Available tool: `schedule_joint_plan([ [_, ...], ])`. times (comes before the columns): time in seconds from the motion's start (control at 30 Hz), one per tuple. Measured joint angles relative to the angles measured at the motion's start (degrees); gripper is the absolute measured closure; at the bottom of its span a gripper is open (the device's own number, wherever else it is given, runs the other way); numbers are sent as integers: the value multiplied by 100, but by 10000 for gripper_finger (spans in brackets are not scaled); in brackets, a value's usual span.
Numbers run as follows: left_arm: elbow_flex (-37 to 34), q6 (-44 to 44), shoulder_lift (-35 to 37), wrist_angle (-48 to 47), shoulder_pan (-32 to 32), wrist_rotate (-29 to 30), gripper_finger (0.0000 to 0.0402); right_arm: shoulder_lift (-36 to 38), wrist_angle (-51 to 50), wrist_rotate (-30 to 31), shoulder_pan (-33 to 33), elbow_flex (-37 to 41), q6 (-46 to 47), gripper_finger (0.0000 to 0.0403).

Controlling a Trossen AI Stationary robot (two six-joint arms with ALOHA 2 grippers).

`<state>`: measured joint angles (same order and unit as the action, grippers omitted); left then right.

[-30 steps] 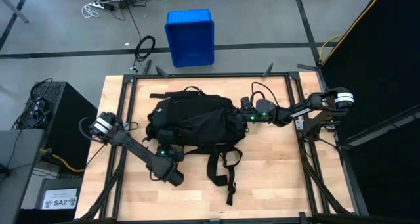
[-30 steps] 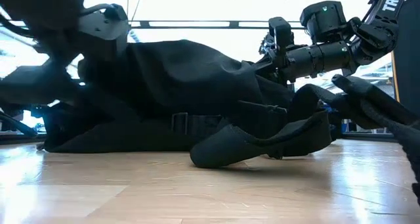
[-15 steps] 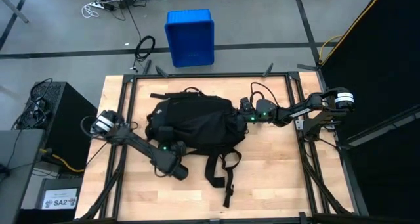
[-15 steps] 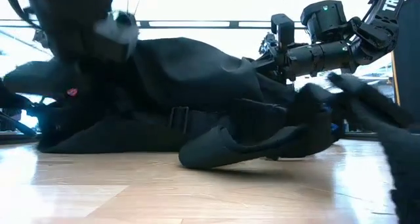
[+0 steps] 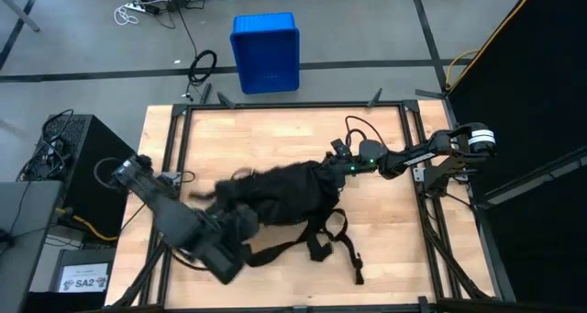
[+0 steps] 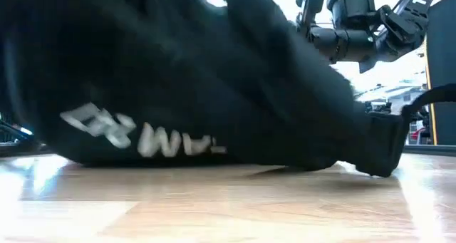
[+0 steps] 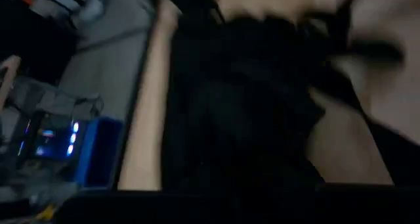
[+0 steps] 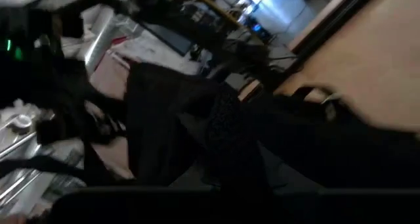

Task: Unpack backpack
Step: Open the backpack

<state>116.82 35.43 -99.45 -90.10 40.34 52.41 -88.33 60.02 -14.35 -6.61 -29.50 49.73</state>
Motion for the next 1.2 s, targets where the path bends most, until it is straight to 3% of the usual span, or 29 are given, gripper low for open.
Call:
schedule_joint_plan([
  [0.17, 196, 8, 602, 10, -167, 369, 401, 2, -597, -105, -162, -381, -18, 403],
  [0.33, -335, 376, 1320, 10, -755, 356, 401, 2, -1540, -448, -500, -813, -92, 403],
  [0.47, -1263, 711, 1937, 15, -1527, -144, 401, 7, -2653, -819, -804, -1122, -254, 403],
  [0.77, -3698, 1150, 2818, 25, -3165, -1341, 402, 9, -4445, -713, -1253, -1368, -906, 403],
  [0.93, -4805, 953, 2832, 212, -3806, -2010, 402, -2, -5314, -342, -1448, -1368, -1203, 403],
  [1.2, -5987, -8, 2828, 1548, -4552, -2775, 402, -55, -6817, 454, -1639, -1360, -1585, 403],
])
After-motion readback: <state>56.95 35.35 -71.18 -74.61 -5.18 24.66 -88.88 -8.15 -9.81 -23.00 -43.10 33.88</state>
